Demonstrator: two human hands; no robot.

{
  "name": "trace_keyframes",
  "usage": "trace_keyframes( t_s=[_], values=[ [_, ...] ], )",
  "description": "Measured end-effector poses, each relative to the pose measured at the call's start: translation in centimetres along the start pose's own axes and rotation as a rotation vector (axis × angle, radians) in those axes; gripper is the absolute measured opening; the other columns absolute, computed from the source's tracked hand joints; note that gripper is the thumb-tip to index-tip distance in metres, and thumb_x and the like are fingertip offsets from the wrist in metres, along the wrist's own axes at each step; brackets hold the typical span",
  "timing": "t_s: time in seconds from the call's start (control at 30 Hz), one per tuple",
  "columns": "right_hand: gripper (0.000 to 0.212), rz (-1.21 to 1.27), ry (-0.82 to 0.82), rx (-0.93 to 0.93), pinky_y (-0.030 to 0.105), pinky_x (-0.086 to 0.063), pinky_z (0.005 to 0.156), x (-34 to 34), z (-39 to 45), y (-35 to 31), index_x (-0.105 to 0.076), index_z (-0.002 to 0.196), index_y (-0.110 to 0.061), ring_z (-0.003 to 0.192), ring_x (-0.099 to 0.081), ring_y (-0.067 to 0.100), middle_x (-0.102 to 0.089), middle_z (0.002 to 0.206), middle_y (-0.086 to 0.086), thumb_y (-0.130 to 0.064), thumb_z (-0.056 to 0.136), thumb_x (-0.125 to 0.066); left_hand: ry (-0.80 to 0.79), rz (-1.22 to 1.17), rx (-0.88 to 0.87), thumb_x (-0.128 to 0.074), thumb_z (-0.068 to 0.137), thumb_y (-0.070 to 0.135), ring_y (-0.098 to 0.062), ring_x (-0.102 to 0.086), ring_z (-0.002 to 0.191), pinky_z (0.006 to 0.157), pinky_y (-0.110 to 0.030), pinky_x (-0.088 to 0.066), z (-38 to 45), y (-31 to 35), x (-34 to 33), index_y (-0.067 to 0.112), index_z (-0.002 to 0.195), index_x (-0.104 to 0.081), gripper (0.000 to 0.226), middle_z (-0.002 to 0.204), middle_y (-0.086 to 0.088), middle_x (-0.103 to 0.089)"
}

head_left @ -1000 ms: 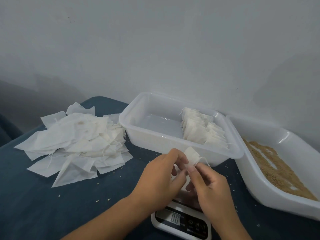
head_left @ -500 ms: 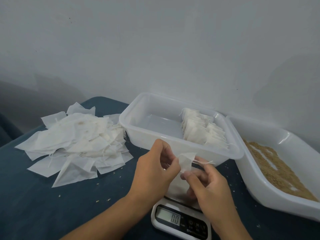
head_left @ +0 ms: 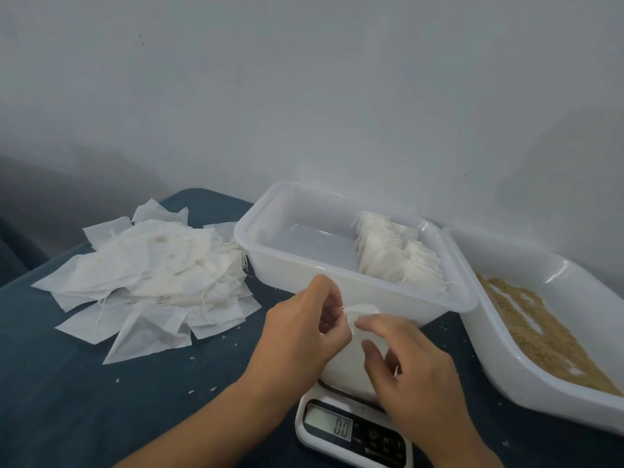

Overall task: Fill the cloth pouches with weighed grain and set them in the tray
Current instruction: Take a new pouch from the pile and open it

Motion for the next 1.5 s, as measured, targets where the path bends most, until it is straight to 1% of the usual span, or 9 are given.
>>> trace_keyframes(
  t_s=[0.17,0.27,0.37,0.5,0.7,0.97,1.13,1.3,1.5],
  values=[
    [0.038,-0.052,-0.018,0.087,0.020,-0.060,0.071,-0.1,0.2,0.5,-0.080,0.107,-0.017,0.090,-0.072,0.002,-0.076,0.113,-0.008,0.002,0.075,-0.087,-0.071,-0.023,-0.021,-0.070,0.085,0.034,-0.011,-0.067,0.075,0.064,-0.028,-0.055,-0.4,0.7,-0.1,0.036,0.086,-0.048,0.022,0.079,0.013,-0.065],
    [0.014,-0.079,-0.069,0.122,0.021,-0.056,0.057,-0.2,0.4,0.3,-0.080,0.102,-0.020,0.071,-0.064,0.002,-0.073,0.101,-0.010,-0.018,0.091,-0.073,-0.065,-0.004,-0.018,-0.070,0.085,0.034,-0.007,-0.065,0.075,0.061,-0.022,-0.052,-0.5,1.0,0.0,0.034,0.084,-0.050,0.020,0.078,0.014,-0.064],
    [0.023,-0.057,-0.114,0.063,0.025,-0.049,0.046,-0.3,0.6,0.1,-0.079,0.098,-0.023,0.057,-0.052,0.004,-0.065,0.090,-0.012,-0.033,0.094,-0.059,-0.074,0.022,-0.043,-0.071,0.086,0.031,-0.002,-0.063,0.080,0.062,-0.013,-0.045,-0.4,1.3,0.4,0.035,0.087,-0.053,0.019,0.082,0.016,-0.064],
    [0.017,0.178,-0.096,-0.001,0.023,-0.046,0.051,0.6,0.7,-0.2,-0.073,0.096,-0.023,0.060,-0.056,0.005,-0.061,0.091,-0.019,-0.031,0.099,-0.058,-0.185,-0.164,0.013,-0.067,0.087,0.048,-0.002,-0.061,0.107,0.086,-0.010,-0.043,-0.3,2.0,0.7,0.037,0.105,-0.059,0.023,0.107,0.021,-0.064],
    [0.019,0.594,-0.062,-0.196,0.029,-0.039,0.036,1.9,0.3,-0.2,-0.070,0.101,-0.038,0.036,-0.047,0.008,-0.053,0.047,-0.009,-0.039,0.102,-0.051,-0.588,-0.636,0.328,-0.071,0.088,0.040,-0.012,-0.062,0.126,0.111,-0.040,-0.048,-0.4,2.2,0.9,0.027,0.129,-0.058,0.044,0.130,0.006,-0.068],
    [0.027,0.868,-0.195,-0.190,0.013,-0.040,0.042,2.4,0.2,-0.6,-0.073,0.110,-0.028,0.037,-0.047,-0.003,-0.061,0.058,-0.017,-0.043,0.106,-0.051,-0.971,-0.786,0.465,-0.065,0.093,0.024,-0.021,-0.065,0.094,0.074,-0.028,-0.054,-1.1,3.1,1.0,0.028,0.139,-0.056,0.048,0.116,-0.006,-0.068],
    [0.038,0.965,-0.399,-0.152,-0.002,-0.041,0.059,2.4,0.5,-1.0,-0.062,0.094,-0.026,0.056,-0.058,-0.019,-0.062,0.075,-0.043,0.000,0.106,-0.038,-0.952,-0.726,0.452,-0.070,0.088,0.024,-0.014,-0.062,0.084,0.070,-0.026,-0.050,-0.9,2.4,0.9,0.018,0.132,-0.059,0.045,0.099,0.007,-0.066],
    [0.032,0.941,-0.439,-0.141,0.001,-0.044,0.059,2.4,0.3,-1.0,-0.066,0.123,-0.002,0.062,-0.065,-0.011,-0.072,0.079,-0.022,-0.019,0.109,-0.042,-1.109,-0.737,0.260,-0.062,0.095,0.024,-0.016,-0.058,0.092,0.082,-0.029,-0.052,-0.6,3.3,0.9,0.035,0.129,-0.063,0.036,0.106,0.002,-0.060],
    [0.058,0.754,-0.302,-0.077,0.009,-0.040,0.052,3.2,0.4,-1.0,-0.075,0.096,-0.001,0.049,-0.056,-0.003,-0.061,0.067,-0.029,-0.044,0.109,-0.039,-1.089,-0.529,0.244,-0.066,0.095,0.016,-0.007,-0.061,0.087,0.079,-0.020,-0.049,0.2,3.9,0.4,0.026,0.105,-0.066,0.014,0.095,0.009,-0.065]
  ],
)
Point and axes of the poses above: each hand's wrist, its own z-axis towards the middle knuckle, its own x-axis out of the back of the hand, y = z × x, the point moved 3 cm from there along z, towards the middle knuckle
